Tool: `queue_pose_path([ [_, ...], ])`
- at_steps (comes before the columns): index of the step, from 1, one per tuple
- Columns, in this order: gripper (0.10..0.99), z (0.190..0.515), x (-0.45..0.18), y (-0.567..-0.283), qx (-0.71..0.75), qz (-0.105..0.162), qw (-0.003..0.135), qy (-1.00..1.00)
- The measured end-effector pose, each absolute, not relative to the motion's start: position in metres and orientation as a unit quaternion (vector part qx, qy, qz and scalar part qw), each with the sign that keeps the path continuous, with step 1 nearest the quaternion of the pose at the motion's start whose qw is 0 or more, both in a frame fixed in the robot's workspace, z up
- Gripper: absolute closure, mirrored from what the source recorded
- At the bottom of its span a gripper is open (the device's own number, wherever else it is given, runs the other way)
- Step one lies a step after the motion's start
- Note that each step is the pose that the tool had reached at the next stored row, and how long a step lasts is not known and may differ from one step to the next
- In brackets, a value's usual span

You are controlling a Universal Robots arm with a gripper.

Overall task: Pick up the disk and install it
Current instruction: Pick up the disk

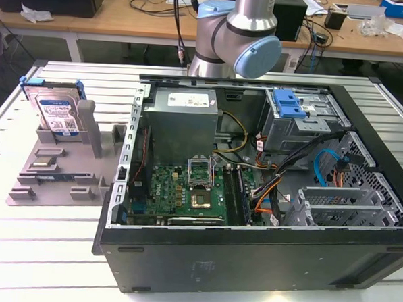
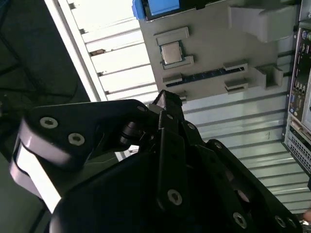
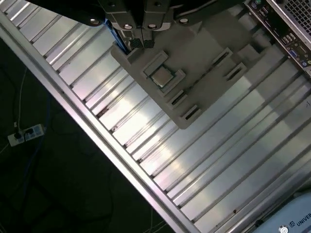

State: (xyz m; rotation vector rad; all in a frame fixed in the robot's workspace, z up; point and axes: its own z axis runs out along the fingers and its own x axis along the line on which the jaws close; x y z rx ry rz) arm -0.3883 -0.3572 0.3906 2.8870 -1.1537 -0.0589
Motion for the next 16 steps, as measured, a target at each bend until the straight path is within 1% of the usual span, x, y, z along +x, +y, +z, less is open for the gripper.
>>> queue_pose_path([
  [16,0.980,0.3895,-0.3883,-0.3573,0.860,-0.021,0.014,-0.510],
])
